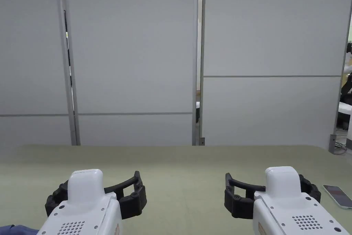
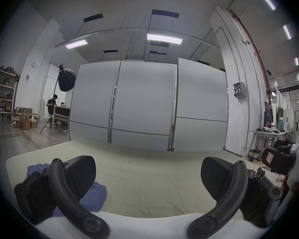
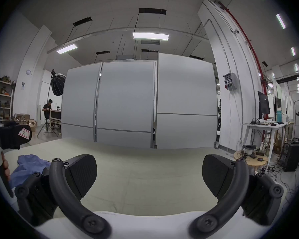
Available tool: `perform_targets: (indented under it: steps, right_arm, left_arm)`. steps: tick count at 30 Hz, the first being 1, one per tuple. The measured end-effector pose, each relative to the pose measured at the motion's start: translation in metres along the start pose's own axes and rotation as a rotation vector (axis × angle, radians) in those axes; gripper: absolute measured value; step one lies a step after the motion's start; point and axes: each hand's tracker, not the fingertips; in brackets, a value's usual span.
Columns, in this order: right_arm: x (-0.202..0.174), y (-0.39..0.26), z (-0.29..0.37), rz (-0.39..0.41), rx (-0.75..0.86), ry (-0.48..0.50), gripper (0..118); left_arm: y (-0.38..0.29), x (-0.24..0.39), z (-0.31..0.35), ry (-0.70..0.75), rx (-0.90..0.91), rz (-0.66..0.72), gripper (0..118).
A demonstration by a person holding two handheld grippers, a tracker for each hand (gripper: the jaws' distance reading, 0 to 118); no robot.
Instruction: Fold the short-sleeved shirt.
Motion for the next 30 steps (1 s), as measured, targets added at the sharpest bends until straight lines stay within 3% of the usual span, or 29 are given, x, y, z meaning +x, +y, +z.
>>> perform_targets:
  steps: [9, 14, 30]
  right_arm:
    - [0.006, 0.002, 0.001, -0.022, -0.026, 0.032, 118]
    - [0.01, 0.006, 0.005, -0.053, -0.024, 0.103, 118]
    - [0.018, 0.011, 0.008, -0.09, -0.015, 0.07, 118]
  left_arm:
    - [0.003, -0.003, -0.003, 0.026, -0.025, 0.006, 118]
    - [0.005, -0.005, -0.002, 0.021, -0.022, 0.032, 118]
    - [0.01, 0.005, 0.003, -0.006, -0.012, -0.078, 118]
